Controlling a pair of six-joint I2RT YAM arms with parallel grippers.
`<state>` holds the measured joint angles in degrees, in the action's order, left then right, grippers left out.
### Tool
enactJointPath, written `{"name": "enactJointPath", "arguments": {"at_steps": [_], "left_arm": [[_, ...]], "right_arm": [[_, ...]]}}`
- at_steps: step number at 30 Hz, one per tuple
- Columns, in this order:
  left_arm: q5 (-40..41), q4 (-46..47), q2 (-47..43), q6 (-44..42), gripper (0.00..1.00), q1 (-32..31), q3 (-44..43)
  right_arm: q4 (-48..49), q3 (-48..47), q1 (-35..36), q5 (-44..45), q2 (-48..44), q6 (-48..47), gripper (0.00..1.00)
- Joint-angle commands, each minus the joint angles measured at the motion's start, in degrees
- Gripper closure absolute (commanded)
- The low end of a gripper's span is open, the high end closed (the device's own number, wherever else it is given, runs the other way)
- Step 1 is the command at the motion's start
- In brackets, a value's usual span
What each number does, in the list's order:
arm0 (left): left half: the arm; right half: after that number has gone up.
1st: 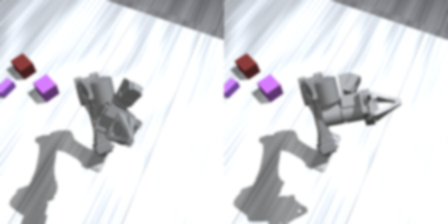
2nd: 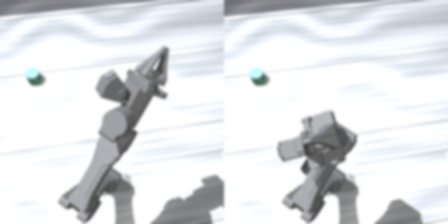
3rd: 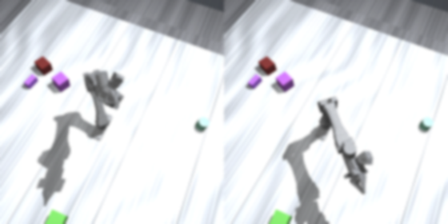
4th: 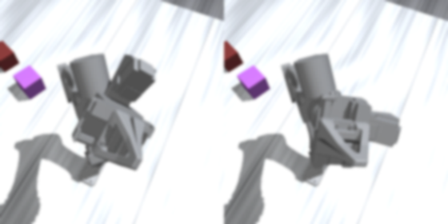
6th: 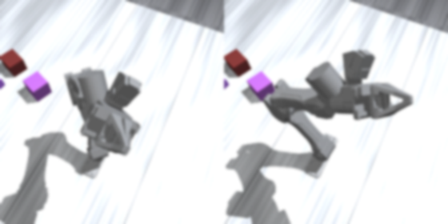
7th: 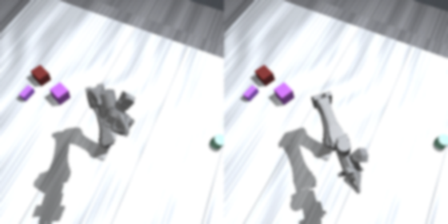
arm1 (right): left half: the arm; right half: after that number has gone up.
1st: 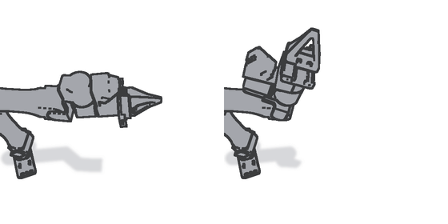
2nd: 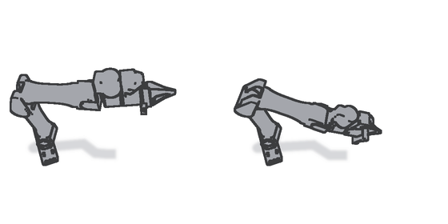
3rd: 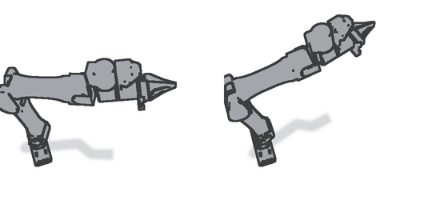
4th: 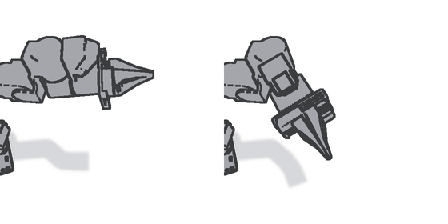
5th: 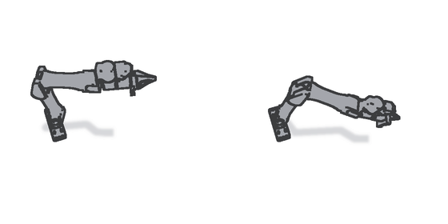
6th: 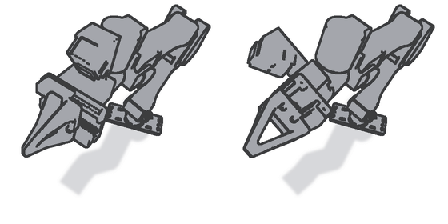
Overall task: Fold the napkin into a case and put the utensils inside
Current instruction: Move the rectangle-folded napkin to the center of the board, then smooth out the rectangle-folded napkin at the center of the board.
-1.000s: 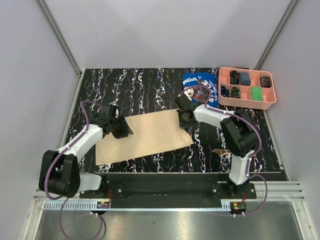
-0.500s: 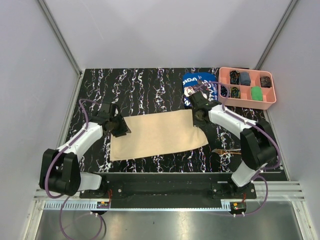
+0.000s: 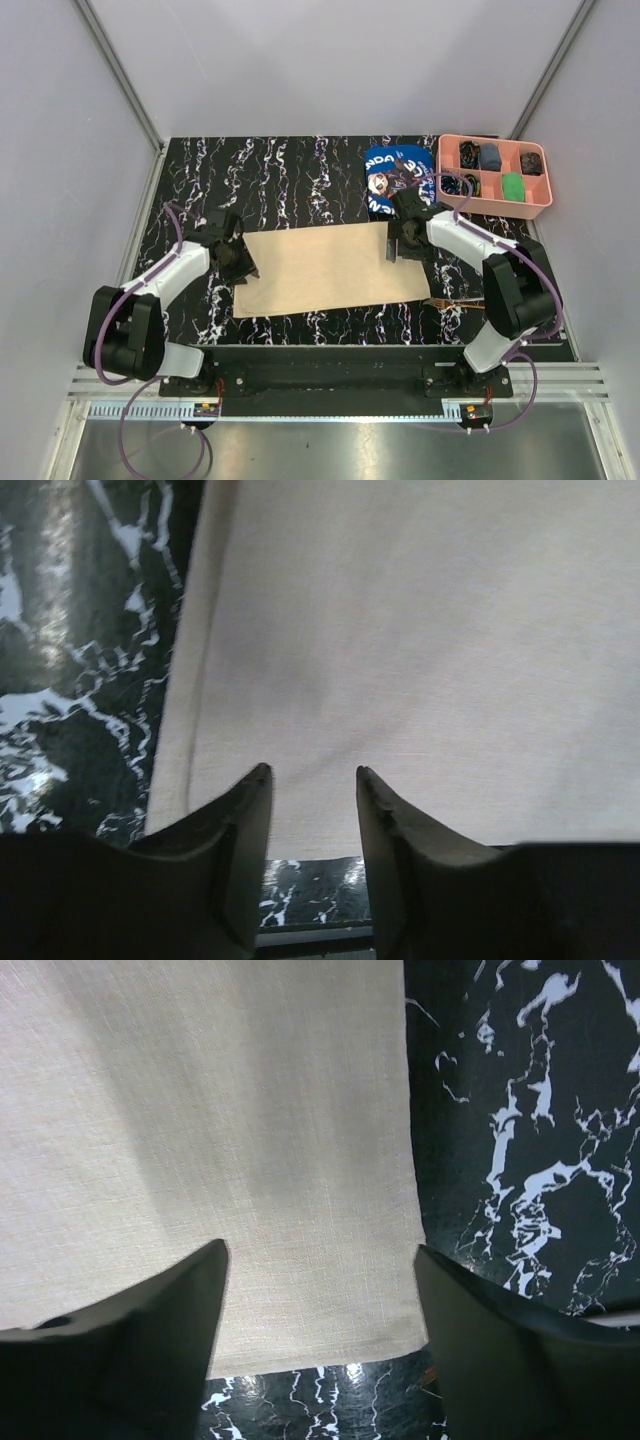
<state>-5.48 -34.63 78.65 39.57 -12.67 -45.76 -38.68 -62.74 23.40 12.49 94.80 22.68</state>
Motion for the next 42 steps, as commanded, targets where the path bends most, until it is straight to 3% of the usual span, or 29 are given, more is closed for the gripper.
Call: {"name": "enactJointPath", "arguments": {"at_steps": [1, 6, 11, 15, 33, 38, 42], "left_arm": [[7.0, -6.9, -3.9, 3.6, 0.62, -1.3, 2.9], [7.8, -8.4, -7.1, 6.9, 0.66, -3.1, 5.8], [10.3, -8.6, -7.6, 9.6, 0.67, -6.5, 7.3], [11.7, -8.9, -7.0, 10.9, 0.73, -6.9, 6.9], [13.5, -7.6, -3.5, 13.7, 0.65, -7.3, 8.1], [14.8, -6.8, -3.3, 14.8, 0.74, -7.2, 9.0], [16.9, -6.8, -4.8, 15.4, 0.90, -7.2, 9.8]], "right_arm": [[-3.6, 1.2, -0.2, 0.5, -1.8, 6.1, 0.07], [-6.8, 6.9, -2.2, -2.4, -7.3, 12.6, 0.08], [-4.0, 14.4, -5.4, -2.5, -15.4, 14.5, 0.23], [-3.9, 15.1, -5.6, -1.8, -17.2, 14.0, 0.33], [-1.6, 15.5, -6.0, -3.3, -15.4, 13.3, 0.31], [-1.2, 13.9, -6.0, -4.0, -14.7, 12.4, 0.31], [-0.3, 13.2, -6.0, -6.1, -13.1, 11.4, 0.32]]}}
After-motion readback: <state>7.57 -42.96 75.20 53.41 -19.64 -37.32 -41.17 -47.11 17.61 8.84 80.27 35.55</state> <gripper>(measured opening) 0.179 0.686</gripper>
